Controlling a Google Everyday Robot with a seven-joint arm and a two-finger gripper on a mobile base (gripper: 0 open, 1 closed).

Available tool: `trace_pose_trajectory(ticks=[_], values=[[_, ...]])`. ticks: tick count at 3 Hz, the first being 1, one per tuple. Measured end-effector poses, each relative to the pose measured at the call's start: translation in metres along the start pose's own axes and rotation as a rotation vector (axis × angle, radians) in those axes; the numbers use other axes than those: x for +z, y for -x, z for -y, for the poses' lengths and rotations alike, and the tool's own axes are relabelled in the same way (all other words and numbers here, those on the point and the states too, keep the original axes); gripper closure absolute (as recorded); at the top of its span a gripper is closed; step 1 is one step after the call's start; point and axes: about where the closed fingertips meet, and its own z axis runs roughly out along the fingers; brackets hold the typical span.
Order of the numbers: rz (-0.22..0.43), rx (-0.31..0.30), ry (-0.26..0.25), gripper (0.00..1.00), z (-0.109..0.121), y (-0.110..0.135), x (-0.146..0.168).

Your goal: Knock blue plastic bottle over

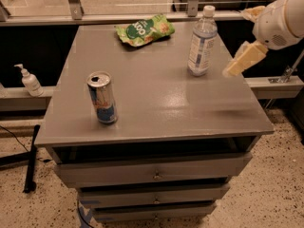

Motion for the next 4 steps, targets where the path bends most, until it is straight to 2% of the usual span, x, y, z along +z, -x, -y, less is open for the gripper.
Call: trace_pose_trajectory(ticks=[1,2,3,4], values=[[0.162,0.101,-0.034,0.00,0.020,0.011,0.034],[0.326,0.218,-0.027,0.00,0.034,0.022,0.066],[0.441,0.333,-0.008,0.00,0.041,0.026,0.089],[0.509,0.391,0.002,0.17,0.046,0.028,0.100]])
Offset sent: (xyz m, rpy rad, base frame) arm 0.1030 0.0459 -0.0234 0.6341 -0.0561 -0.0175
